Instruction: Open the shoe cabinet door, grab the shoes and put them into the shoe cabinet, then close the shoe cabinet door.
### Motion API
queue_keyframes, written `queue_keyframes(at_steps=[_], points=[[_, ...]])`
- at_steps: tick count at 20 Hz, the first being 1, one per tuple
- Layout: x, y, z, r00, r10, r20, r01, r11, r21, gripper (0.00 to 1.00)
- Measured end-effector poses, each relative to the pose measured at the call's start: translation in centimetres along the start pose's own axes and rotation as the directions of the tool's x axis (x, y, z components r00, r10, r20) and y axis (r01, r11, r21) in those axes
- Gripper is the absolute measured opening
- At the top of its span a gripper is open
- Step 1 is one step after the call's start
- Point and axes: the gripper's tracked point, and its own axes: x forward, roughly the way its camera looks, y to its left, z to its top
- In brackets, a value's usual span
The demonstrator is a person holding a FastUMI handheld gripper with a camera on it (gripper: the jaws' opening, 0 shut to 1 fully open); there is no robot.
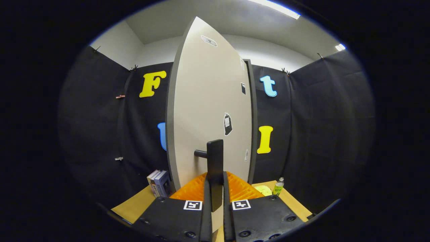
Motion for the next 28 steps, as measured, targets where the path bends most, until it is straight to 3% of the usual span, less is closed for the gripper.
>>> queue_keyframes(at_steps=[5,18,23,26,27,28], points=[[-1.8,-5.4,0.0,0.996,-0.091,-0.023,0.09,0.995,-0.046,0.17],[-3.5,-10.5,0.2,0.994,-0.089,-0.065,0.089,0.996,0.0,0.11],[-5.2,-14.2,1.1,0.985,-0.167,-0.036,0.167,0.986,-0.02,0.11],[-7.0,-14.7,1.7,0.986,-0.164,-0.025,0.164,0.987,0.0,0.11],[-7.5,-14.4,1.6,0.988,-0.155,-0.022,0.155,0.988,-0.007,0.11],[-7.9,-14.0,1.7,0.989,-0.149,-0.022,0.148,0.989,-0.021,0.19]])
